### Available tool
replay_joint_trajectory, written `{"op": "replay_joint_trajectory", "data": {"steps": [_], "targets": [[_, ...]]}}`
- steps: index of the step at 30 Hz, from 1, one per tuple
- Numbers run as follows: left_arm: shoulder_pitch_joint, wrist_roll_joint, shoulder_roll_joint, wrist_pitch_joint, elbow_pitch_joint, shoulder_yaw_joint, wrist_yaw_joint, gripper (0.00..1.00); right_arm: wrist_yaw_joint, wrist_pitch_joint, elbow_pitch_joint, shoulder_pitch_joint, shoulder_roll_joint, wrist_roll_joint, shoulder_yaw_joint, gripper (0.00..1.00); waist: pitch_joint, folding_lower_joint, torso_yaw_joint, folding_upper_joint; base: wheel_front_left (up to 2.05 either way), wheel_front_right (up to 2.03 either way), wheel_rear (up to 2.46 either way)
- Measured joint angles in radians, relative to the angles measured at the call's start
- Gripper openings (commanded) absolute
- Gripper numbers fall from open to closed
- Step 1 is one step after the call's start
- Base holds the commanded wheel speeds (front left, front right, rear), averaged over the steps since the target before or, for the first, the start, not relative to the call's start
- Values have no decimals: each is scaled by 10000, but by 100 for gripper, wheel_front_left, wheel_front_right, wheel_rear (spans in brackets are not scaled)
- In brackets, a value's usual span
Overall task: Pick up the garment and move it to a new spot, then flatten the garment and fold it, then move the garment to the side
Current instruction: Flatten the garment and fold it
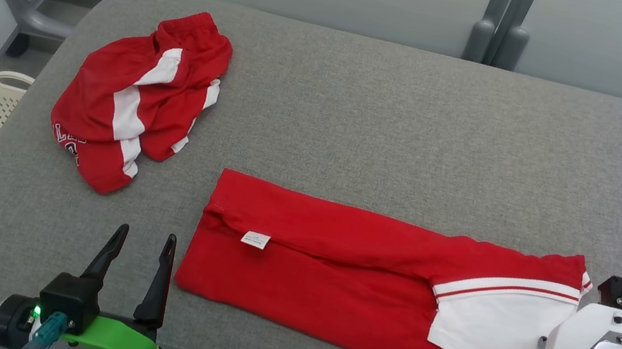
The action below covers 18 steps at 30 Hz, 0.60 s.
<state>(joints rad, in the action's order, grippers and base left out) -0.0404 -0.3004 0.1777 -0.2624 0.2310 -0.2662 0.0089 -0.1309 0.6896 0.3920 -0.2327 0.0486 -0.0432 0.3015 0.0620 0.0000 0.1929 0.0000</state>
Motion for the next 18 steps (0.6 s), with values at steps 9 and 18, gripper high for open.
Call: {"op": "replay_joint_trajectory", "data": {"steps": [9,18], "targets": [[-146,123,-35,0,17,63,-98,100,4,-151,769,-392,59,270,142,100,263,0,246,0,0,0,0],[-168,140,-88,0,215,84,-180,100,6,-291,1241,-608,94,803,-265,0,221,0,315,0,0,0,0]]}}
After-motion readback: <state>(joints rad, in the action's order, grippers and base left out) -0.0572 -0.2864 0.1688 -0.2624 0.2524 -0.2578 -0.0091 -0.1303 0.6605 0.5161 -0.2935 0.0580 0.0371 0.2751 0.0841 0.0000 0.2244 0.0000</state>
